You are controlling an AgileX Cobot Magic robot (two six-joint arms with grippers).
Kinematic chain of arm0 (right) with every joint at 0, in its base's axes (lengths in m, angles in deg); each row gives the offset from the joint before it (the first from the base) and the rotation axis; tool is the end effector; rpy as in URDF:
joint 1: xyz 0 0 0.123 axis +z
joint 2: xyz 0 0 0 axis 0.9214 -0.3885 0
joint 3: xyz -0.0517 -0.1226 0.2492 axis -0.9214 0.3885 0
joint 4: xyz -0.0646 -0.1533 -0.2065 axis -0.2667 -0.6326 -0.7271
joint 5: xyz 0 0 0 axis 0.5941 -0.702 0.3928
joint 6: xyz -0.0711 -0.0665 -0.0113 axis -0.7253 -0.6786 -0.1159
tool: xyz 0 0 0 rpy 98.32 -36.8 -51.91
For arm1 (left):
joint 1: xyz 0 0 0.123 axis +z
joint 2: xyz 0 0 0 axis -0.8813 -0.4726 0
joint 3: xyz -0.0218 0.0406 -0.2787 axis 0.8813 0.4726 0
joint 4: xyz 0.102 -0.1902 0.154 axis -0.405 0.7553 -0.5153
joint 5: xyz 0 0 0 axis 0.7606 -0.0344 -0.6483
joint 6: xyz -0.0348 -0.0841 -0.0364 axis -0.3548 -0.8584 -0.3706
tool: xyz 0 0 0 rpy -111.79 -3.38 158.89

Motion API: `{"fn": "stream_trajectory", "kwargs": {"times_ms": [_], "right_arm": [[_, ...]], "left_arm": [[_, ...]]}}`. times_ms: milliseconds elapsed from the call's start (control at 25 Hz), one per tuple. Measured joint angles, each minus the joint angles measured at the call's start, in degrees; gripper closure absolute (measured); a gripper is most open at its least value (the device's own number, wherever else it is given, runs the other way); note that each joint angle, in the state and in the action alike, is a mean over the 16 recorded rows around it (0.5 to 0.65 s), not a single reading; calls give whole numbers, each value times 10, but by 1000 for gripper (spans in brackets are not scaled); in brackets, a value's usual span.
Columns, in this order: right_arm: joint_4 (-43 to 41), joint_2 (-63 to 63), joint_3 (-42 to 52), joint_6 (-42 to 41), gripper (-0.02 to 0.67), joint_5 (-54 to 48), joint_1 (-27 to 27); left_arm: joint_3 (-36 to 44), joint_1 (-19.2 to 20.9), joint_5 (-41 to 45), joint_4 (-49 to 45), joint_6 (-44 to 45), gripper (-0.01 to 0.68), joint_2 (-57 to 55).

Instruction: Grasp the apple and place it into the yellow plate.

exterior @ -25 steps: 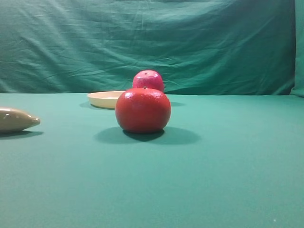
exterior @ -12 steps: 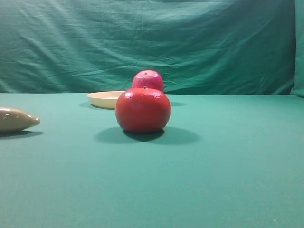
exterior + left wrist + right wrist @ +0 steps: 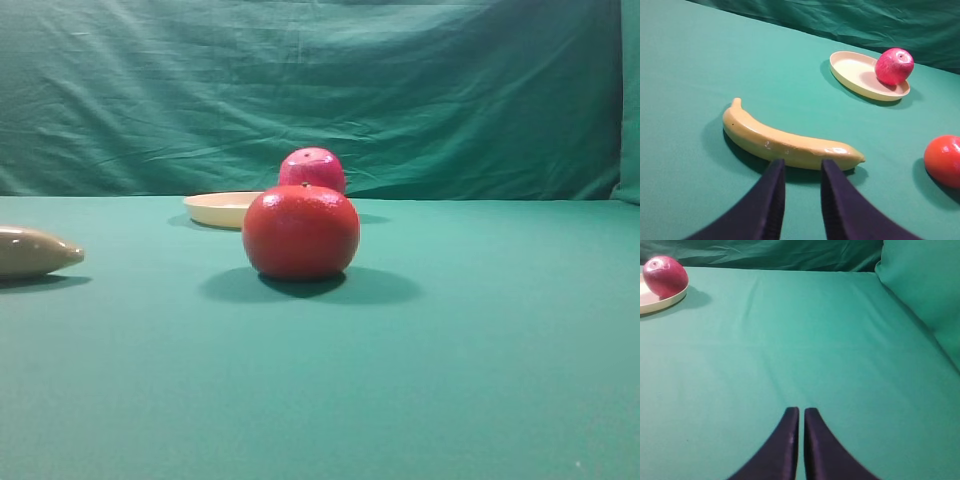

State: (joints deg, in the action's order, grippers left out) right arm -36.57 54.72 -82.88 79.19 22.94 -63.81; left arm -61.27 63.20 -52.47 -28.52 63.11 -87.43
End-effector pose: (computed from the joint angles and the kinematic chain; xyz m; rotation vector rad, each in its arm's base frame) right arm 0.0750 0.0033 0.1686 -0.0235 1.8819 0.0468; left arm 0.0761 -0.0096 0.1772 -0.0305 1.8029 -0.1601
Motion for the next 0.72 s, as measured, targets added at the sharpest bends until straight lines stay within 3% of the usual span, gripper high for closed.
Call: {"fn": "stream_trajectory", "kwargs": {"times_ms": [720], "right_arm": [[0,0,0,0,649,0,0]], "left_arm": [[0,0,0,0,0,516,0]]}}
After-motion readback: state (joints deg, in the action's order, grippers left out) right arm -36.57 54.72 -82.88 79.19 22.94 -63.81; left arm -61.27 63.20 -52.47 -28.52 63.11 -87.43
